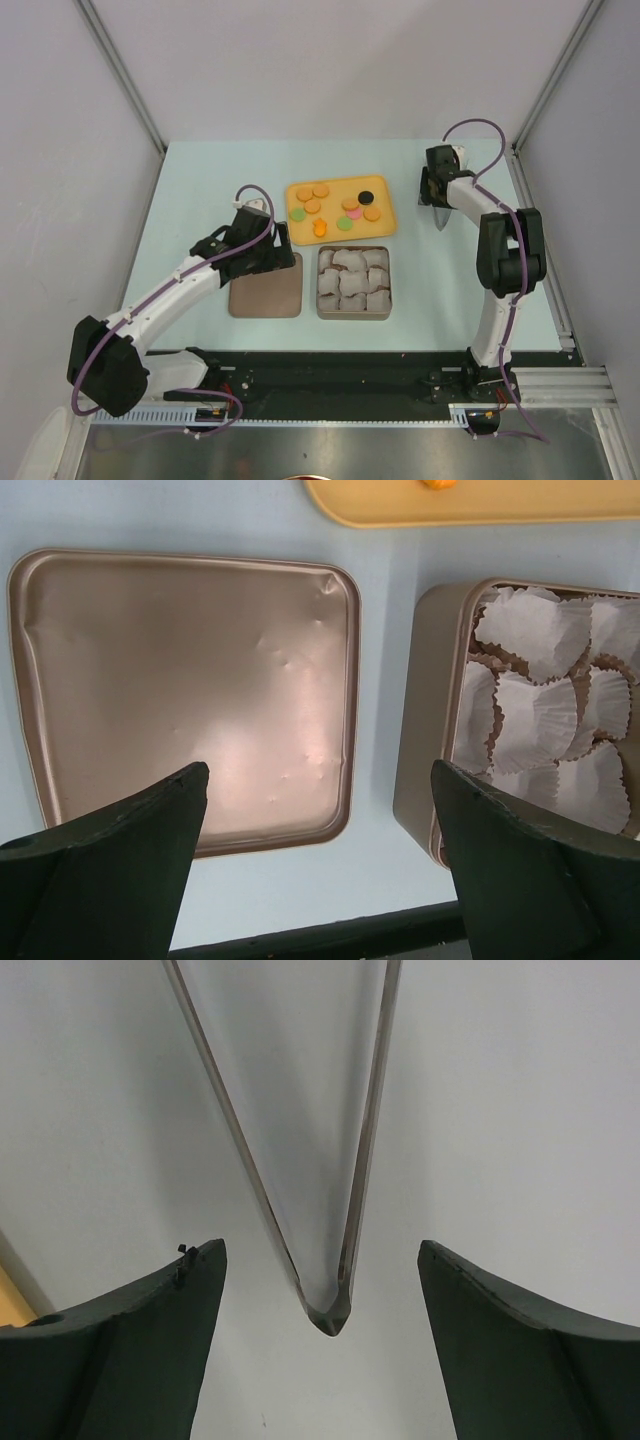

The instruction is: Pack the cookies

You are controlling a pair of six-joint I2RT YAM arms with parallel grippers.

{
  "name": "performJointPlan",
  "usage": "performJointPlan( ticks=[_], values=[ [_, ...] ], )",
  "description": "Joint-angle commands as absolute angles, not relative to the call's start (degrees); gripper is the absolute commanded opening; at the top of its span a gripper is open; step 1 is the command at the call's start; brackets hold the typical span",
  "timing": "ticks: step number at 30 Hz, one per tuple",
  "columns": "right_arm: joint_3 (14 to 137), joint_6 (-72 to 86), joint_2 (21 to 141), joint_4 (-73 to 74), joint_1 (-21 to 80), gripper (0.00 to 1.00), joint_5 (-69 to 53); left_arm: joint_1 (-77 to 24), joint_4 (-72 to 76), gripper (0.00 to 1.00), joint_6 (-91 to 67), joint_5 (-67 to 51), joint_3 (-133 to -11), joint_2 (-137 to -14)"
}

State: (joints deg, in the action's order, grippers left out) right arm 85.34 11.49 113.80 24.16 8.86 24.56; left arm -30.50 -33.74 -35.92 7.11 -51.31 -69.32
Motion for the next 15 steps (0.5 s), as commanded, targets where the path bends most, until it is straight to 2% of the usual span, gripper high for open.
performJointPlan(
  ticks=[1, 11, 14, 15],
  values=[
    [83.59, 13.01, 112.06, 25.4, 8.26, 0.83, 24.53, -30.41, -31.99, 0.97, -35.07, 5.63, -51.06, -68.38],
    [84.72, 14.33, 114.87, 27.51, 8.17, 0.76, 23.12, -30.32, -31.73, 0.96, -35.07, 4.75, -50.63, -68.73],
    [86.04, 14.59, 116.45, 28.73, 8.17, 0.73, 22.76, -30.32, -31.73, 0.96, -34.98, 4.75, -50.54, -68.64],
    [86.31, 14.68, 116.89, 29.0, 8.17, 0.7, 22.59, -30.32, -31.73, 0.96, -35.07, 4.75, -50.54, -68.64]
  ],
)
